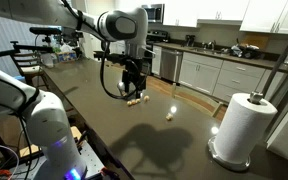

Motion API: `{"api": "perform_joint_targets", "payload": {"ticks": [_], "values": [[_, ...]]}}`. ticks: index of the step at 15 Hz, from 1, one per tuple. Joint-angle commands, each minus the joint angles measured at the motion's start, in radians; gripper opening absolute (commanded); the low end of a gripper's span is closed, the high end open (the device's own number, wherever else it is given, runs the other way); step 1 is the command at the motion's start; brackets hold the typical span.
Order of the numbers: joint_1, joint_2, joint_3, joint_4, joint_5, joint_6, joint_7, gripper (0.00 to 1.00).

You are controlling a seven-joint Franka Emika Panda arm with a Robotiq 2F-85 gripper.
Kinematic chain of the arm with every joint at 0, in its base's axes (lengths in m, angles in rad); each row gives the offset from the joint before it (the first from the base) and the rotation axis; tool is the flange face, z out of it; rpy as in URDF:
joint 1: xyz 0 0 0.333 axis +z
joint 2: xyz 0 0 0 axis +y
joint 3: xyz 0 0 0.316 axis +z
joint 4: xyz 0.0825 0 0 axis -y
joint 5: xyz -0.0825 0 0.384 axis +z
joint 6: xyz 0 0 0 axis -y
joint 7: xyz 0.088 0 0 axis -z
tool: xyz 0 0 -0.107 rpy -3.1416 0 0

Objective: Pick up one of the objects in the basket and put it on the table

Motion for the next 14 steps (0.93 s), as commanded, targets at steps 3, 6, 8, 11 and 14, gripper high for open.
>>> {"api": "perform_joint_targets", "payload": {"ticks": [3,6,8,11,14], "values": [[0.011,0.0,-0.008,0.002,-0.004,-0.003,0.005,1.0],[0.011,0.0,-0.008,0.002,-0.004,-0.003,0.005,1.0],[0.011,0.0,-0.008,0.002,-0.004,-0.003,0.005,1.0],[0.026,0.071,-0.014,0.04,0.009,0.039,-0.007,1.0],[0.052,0.14,-0.003,0.079,0.013,0.093,-0.019,1.0]]}}
